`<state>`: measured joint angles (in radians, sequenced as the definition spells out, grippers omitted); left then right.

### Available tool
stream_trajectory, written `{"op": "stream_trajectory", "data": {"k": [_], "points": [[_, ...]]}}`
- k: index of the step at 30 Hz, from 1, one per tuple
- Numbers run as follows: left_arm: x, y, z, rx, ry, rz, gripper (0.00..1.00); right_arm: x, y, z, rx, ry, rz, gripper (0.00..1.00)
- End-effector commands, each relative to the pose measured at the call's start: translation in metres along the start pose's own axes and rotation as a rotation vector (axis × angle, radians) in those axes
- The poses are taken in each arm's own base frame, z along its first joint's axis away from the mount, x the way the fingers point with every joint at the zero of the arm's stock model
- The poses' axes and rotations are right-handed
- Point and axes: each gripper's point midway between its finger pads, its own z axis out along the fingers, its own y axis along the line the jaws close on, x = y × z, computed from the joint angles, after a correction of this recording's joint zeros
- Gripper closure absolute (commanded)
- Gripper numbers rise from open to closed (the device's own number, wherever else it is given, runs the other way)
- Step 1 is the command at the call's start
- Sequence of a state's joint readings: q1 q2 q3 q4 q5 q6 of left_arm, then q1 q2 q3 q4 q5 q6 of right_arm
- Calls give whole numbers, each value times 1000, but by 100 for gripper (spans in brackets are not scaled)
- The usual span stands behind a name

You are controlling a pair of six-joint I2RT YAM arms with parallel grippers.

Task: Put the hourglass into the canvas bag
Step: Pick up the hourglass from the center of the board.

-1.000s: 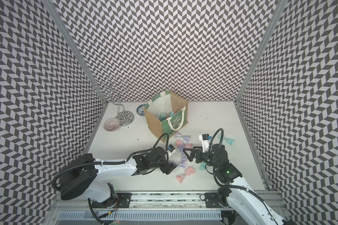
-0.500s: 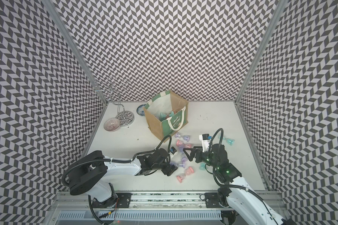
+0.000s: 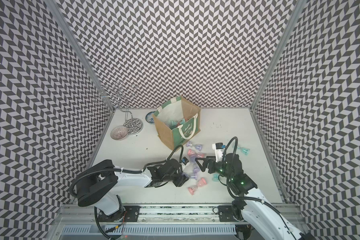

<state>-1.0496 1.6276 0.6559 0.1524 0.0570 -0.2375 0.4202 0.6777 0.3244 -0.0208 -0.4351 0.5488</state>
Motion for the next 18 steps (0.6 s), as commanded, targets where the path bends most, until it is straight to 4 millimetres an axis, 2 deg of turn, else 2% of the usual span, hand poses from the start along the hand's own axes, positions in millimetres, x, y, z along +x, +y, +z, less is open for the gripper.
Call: {"op": "stream_trajectory", "data": {"k": [1,11,18], "points": [[-9,-5,-7,7,-20,-2,46,-11,1,0,-4,-46,-20,1],[-15,-5,-18,1,-48,-7,50,-13,3,0,-16,-48,-18,1],[-28,-6,-34,-5,-98,-24,57,-15,5,-1,-20,-53,-15,1]]}}
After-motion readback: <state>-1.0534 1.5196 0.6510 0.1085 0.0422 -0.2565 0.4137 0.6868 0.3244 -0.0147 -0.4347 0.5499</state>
